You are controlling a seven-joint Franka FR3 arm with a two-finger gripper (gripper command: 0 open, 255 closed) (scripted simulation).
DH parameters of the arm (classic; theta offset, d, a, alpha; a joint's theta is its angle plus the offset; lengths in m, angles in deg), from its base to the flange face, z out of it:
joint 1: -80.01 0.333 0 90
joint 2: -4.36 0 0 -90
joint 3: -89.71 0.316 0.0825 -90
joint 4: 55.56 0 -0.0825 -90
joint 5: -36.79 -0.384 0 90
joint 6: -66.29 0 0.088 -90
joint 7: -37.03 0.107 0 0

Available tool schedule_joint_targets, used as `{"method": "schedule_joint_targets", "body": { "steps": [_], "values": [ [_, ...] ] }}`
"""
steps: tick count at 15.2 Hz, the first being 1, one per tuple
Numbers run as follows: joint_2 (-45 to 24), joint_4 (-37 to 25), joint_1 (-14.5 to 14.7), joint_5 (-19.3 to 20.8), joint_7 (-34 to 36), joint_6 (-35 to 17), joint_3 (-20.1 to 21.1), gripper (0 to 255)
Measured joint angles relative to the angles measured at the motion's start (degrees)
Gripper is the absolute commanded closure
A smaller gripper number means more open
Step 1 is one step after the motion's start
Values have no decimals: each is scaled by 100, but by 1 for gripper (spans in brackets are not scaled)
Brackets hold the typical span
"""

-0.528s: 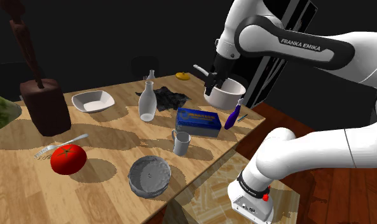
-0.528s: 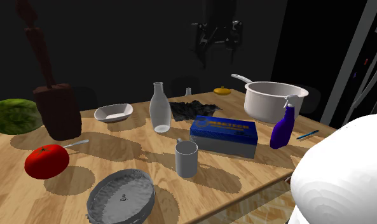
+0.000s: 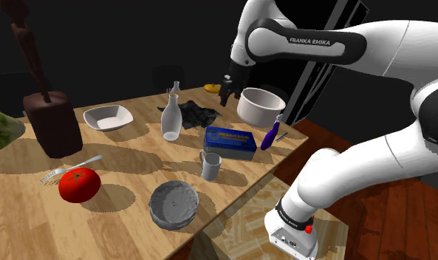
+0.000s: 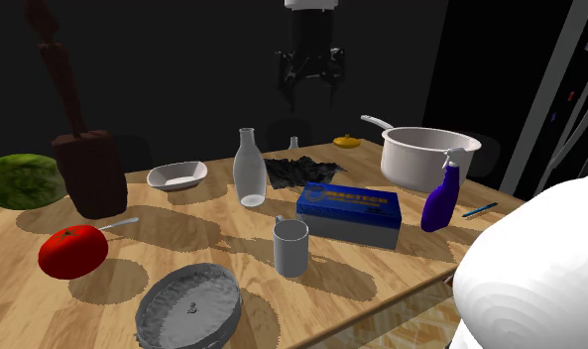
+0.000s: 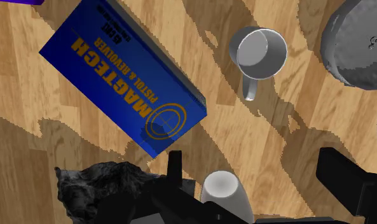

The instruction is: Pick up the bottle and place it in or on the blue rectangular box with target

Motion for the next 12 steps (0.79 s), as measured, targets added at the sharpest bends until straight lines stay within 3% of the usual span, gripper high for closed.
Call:
{"method": "schedule_joint_targets", "body": {
  "steps": [7, 12],
  "values": [
    [-1629, -1014, 23, -78, 18, -592, 19, 0],
    [-2763, -2031, 41, -134, 8, -696, 31, 0]
  ]
}}
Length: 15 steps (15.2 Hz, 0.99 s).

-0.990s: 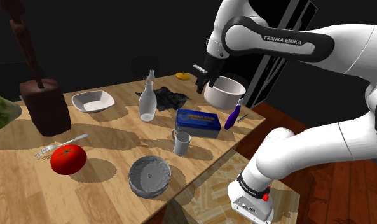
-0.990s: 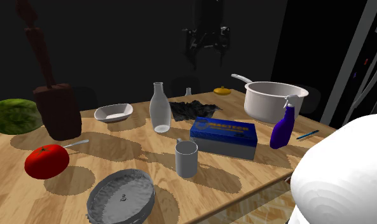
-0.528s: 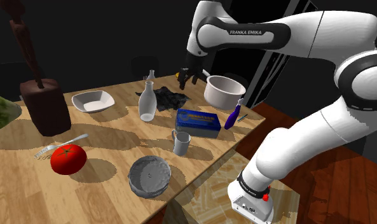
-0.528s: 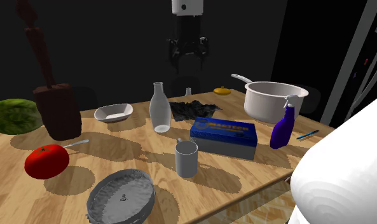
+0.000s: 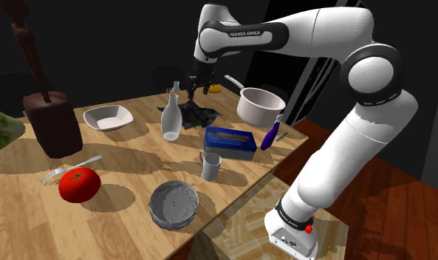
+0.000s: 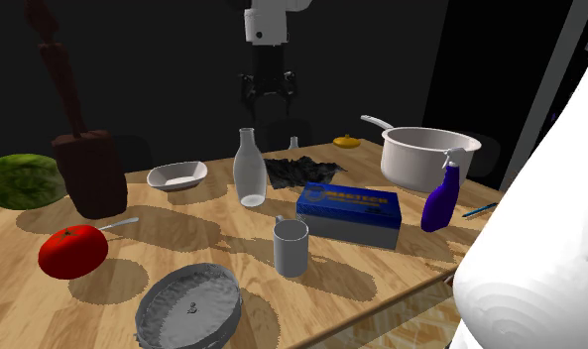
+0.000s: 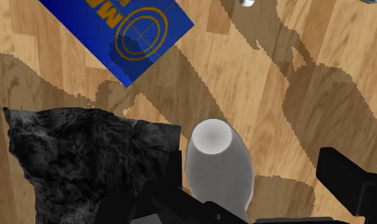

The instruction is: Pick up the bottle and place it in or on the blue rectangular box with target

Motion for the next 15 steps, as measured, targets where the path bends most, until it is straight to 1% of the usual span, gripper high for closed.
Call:
{"method": "schedule_joint_targets", "body": {
  "steps": [3, 6, 7, 11, 13, 15],
  "values": [
    [-682, -646, -20, -33, -69, -30, -22, 0],
    [-1474, -1529, -11, -63, -86, 74, -9, 0],
    [-1676, -1710, -4, -73, -80, 57, -3, 0],
    [-2598, -2866, 25, -105, -78, 300, 21, 0],
    [-2808, -3046, 23, -109, -89, 274, 21, 0],
    [-2885, -3014, 16, -110, -101, 165, 19, 0]
  ]
}}
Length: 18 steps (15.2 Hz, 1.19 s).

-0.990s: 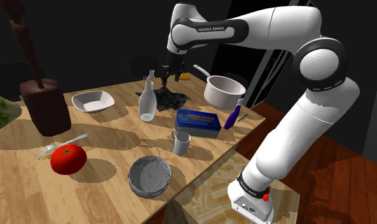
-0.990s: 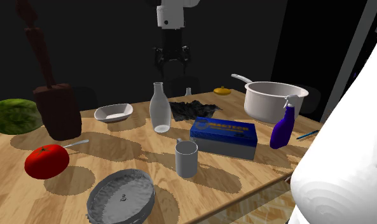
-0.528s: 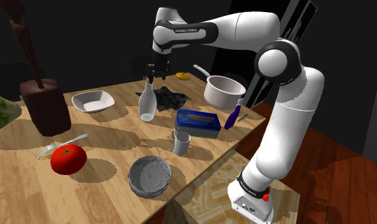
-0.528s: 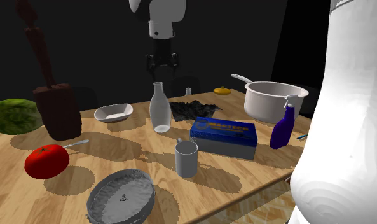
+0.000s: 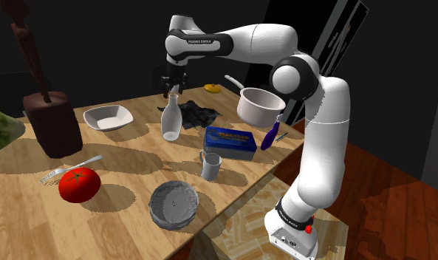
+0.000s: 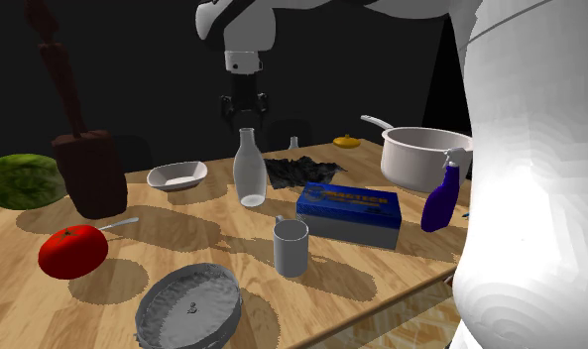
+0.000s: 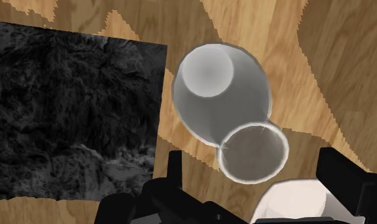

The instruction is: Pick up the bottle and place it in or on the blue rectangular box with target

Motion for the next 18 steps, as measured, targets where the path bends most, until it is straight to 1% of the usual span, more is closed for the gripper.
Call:
{"method": "schedule_joint_targets", "body": {
  "steps": [4, 10, 11, 18],
  "values": [
    [-74, 182, 5, 3, 9, -256, 1, 0],
    [-96, 202, 4, 3, 8, -301, 0, 0],
    [-96, 202, 4, 3, 8, -301, 0, 255],
    [-92, 202, 5, 4, 9, -302, 0, 255]
  ]
}}
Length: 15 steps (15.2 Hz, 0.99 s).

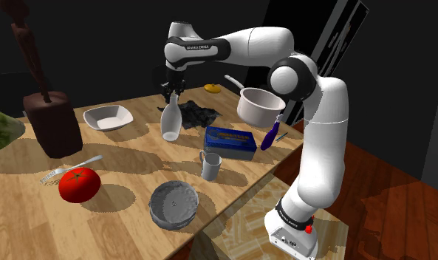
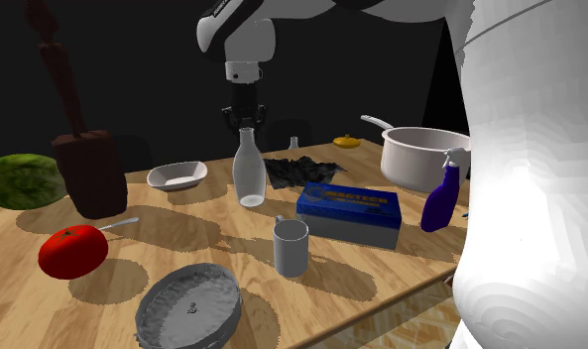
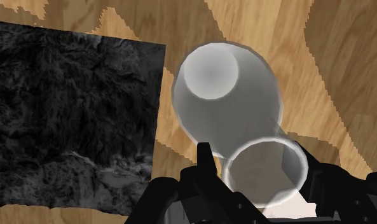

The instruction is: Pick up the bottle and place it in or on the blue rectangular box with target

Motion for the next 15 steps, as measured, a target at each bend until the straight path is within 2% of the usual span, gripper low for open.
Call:
{"method": "schedule_joint_targets", "body": {
  "steps": [4, 15],
  "values": [
    [11, -21, 2, 0, 3, 38, 1, 255],
    [56, -756, 0, -6, -11, 817, 2, 255]
  ]
}}
